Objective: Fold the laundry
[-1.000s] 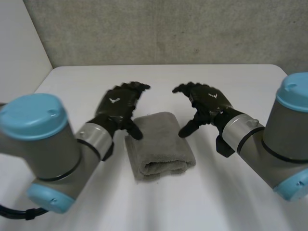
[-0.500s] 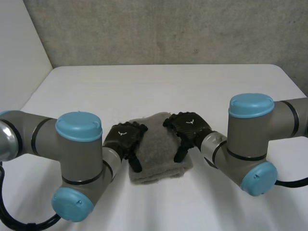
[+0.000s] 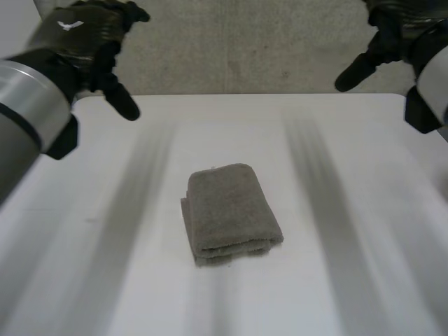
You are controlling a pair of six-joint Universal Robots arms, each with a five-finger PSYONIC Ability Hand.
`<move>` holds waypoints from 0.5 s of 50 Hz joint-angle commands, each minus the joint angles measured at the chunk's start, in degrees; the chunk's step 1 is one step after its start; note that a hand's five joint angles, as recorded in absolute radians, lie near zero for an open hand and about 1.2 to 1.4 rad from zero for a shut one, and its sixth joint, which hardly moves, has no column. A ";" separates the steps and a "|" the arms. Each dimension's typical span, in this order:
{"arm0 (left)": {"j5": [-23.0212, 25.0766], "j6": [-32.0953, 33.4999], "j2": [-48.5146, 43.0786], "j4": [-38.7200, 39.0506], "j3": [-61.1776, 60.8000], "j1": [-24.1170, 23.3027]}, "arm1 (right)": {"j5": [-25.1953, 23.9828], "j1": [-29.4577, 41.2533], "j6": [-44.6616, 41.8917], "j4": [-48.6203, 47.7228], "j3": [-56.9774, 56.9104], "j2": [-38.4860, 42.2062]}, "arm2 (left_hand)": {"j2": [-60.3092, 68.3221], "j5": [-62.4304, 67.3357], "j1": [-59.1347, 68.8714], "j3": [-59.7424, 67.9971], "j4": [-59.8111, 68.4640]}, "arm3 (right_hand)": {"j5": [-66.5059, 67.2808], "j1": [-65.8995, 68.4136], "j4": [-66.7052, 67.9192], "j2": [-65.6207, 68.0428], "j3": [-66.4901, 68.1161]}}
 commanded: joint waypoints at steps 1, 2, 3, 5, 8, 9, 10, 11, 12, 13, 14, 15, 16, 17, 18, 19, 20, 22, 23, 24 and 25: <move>0.16 -3.04 0.04 -5.01 1.35 1.02 | 0.44 -0.08 -0.95 3.05 0.18 -1.10 | -0.52 -1.73 -1.02 -0.49 -0.54 | -2.93 -2.62 -3.60 -4.02 -2.58; 0.16 -3.47 0.04 -5.10 1.35 1.11 | 0.44 -0.08 -0.96 3.05 0.19 -1.10 | -0.52 -1.73 -1.02 -0.49 -0.54 | -2.93 -2.62 -3.60 -4.02 -2.58; 0.25 -3.65 0.04 -5.10 1.43 1.20 | 0.44 -0.08 -1.04 3.05 0.36 -1.01 | -0.52 -1.73 -1.02 -0.49 -0.54 | -2.93 -2.62 -3.60 -4.02 -2.58; 0.33 -3.74 0.13 -5.10 1.43 1.37 | 0.44 -0.08 -1.13 3.14 0.45 -0.92 | -0.52 -1.73 -1.02 -0.49 -0.54 | -2.93 -2.62 -3.60 -4.02 -2.58; 0.34 -3.74 0.30 -5.10 1.52 1.90 | 0.35 -0.08 -1.22 3.14 0.89 -0.57 | -0.52 -1.73 -1.02 -0.49 -0.54 | -2.93 -2.62 -3.60 -4.02 -2.58; 0.42 -3.74 0.39 -5.01 1.61 1.90 | 0.26 0.09 -1.22 3.14 0.98 -0.40 | -0.52 -1.73 -1.02 -0.49 -0.54 | -2.93 -2.62 -3.60 -4.02 -2.58; 0.42 -3.74 0.39 -5.01 1.61 1.90 | 0.26 0.09 -1.22 3.14 0.98 -0.40 | -0.52 -1.73 -1.02 -0.49 -0.54 | -2.93 -2.62 -3.60 -4.02 -2.58; 0.51 -3.66 0.65 -5.01 1.70 1.99 | 0.17 0.18 -1.22 3.14 1.06 -0.31 | -0.52 -1.73 -1.02 -0.49 -0.54 | -2.93 -2.62 -3.60 -4.02 -2.58; 0.51 -3.65 0.65 -5.01 1.70 1.99 | -0.09 0.27 -1.22 3.14 1.33 -0.31 | -0.52 -1.73 -1.02 -0.49 -0.54 | -2.93 -2.62 -3.60 -4.02 -2.58; 0.60 -3.65 0.83 -5.01 1.70 1.99 | -0.09 0.27 -1.22 3.14 1.33 -0.31 | -0.52 -1.73 -1.02 -0.49 -0.54 | -2.93 -2.62 -3.60 -4.02 -2.58; 0.95 -3.65 0.92 -4.93 1.70 1.99 | -0.09 0.44 -1.22 3.05 1.59 -0.31 | -0.52 -1.73 -1.02 -0.49 -0.54 | -2.93 -2.62 -3.60 -4.02 -2.58; 0.95 -3.65 0.92 -4.93 1.70 1.99 | -0.09 0.44 -1.22 3.05 1.59 -0.31 | -0.52 -1.73 -1.02 -0.49 -0.54 | -2.93 -2.62 -3.60 -4.02 -2.58; 1.47 -3.74 0.92 -4.93 1.70 2.08 | -0.09 0.44 -1.31 3.05 1.77 -0.31 | -0.52 -1.73 -1.02 -0.49 -0.54 | -2.93 -2.62 -3.60 -4.02 -2.58; 2.17 -3.74 0.92 -4.93 1.70 2.16 | -0.09 0.44 -1.39 3.05 1.94 -0.31 | -0.52 -1.73 -1.02 -0.49 -0.54 | -2.93 -2.62 -3.60 -4.02 -2.58; 2.18 -3.74 0.92 -4.93 1.70 2.16 | -0.09 0.44 -1.40 3.05 1.94 -0.31 | -0.52 -1.73 -1.02 -0.49 -0.54 | -2.93 -2.62 -3.60 -4.02 -2.58; 2.88 -3.83 0.92 -4.93 1.70 2.51 | -0.09 0.44 -1.66 3.05 2.20 -0.31 | -0.52 -1.73 -1.02 -0.49 -0.54 | -2.93 -2.62 -3.60 -4.02 -2.58; 2.88 -3.83 0.92 -4.93 1.70 2.52 | -0.09 0.53 -1.92 2.96 2.38 -0.39 | -0.52 -1.73 -1.02 -0.49 -0.54 | -2.93 -2.62 -3.60 -4.02 -2.58; 4.37 -3.83 0.92 -4.93 1.70 3.30 | 0.00 0.62 -2.27 2.87 2.47 -0.40 | -0.52 -1.73 -1.02 -0.49 -0.54 | -2.93 -2.62 -3.60 -4.02 -2.58; 4.38 -3.83 0.92 -4.93 1.70 3.31 | 0.00 0.62 -2.27 2.87 2.47 -0.40 | -0.52 -1.73 -1.02 -0.49 -0.54 | -2.93 -2.62 -3.60 -4.02 -2.58; 4.90 -3.83 0.83 -4.93 1.52 3.57 | 0.00 0.71 -2.45 2.70 2.73 -0.57 | -0.52 -1.73 -1.02 -0.49 -0.54 | -2.93 -2.62 -3.60 -4.02 -2.58; 5.25 -3.83 0.83 -4.93 1.26 3.74 | 0.00 0.71 -2.54 2.70 3.00 -0.66 | -0.52 -1.73 -1.02 -0.49 -0.54 | -2.93 -2.62 -3.60 -4.02 -2.58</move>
